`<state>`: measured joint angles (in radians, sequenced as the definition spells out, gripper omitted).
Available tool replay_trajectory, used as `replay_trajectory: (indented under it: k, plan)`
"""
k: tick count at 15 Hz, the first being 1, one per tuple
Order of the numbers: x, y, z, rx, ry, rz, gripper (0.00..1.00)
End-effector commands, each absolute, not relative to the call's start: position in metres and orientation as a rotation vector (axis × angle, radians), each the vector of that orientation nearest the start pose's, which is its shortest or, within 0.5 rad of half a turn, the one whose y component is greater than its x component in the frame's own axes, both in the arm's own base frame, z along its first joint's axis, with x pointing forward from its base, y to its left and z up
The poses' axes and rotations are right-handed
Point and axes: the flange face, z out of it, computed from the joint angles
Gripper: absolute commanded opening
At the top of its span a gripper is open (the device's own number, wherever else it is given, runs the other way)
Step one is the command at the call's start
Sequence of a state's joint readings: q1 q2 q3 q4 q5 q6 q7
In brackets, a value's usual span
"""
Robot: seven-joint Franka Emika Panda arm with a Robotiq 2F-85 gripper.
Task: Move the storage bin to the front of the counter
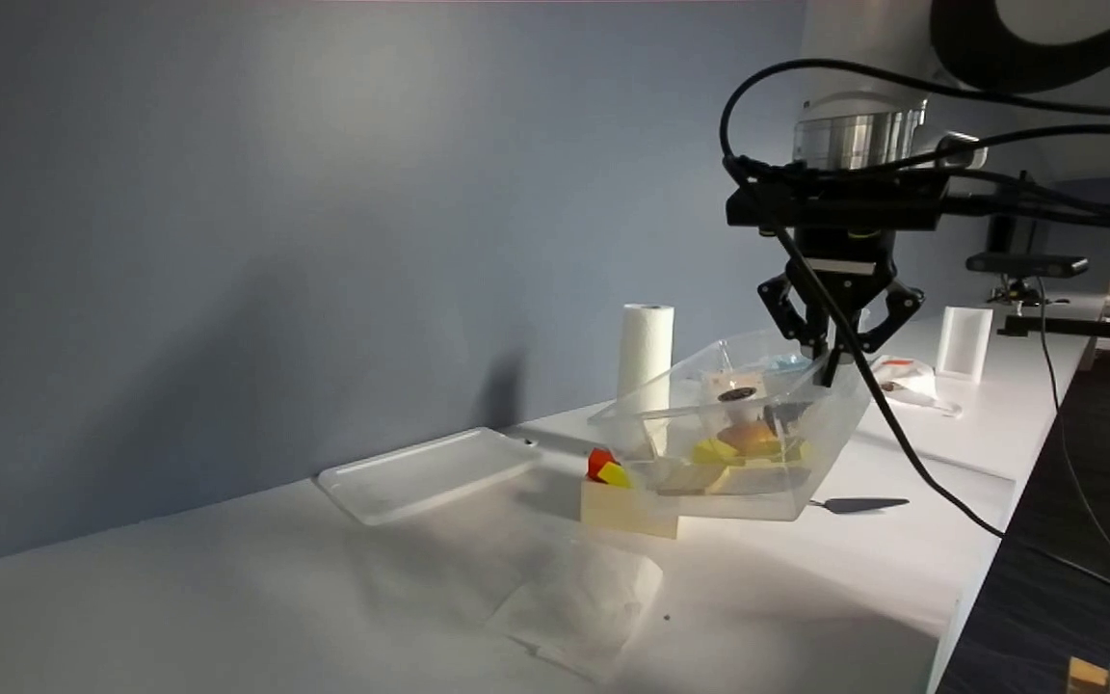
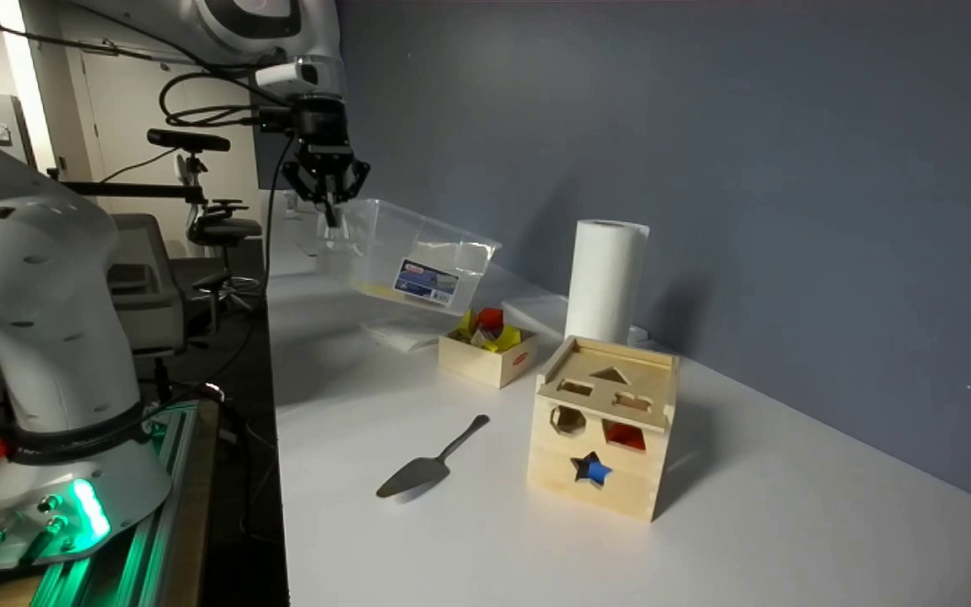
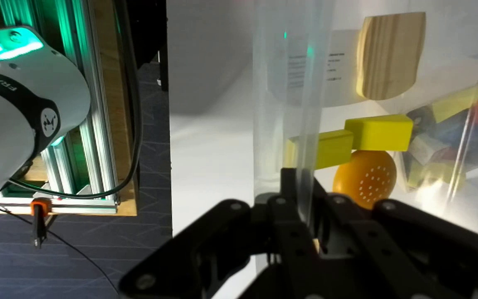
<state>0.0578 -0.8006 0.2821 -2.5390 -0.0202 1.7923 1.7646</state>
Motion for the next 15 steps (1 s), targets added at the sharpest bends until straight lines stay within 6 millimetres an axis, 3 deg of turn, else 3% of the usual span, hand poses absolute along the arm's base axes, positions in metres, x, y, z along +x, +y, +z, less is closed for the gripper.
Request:
replay_trajectory:
  k: [1,9,11,15]
  plan:
    - [0.296,0.11,0.502,-2.312,2.225,-0.278,0.02]
    - [0.271,0.074,0.447,-2.086,2.339,-0.169,0.02]
    - [0.288,0.078,0.458,-2.071,2.31,-0.172,0.02]
    - [0.296,0.078,0.455,-2.083,2.26,-0.214,0.02]
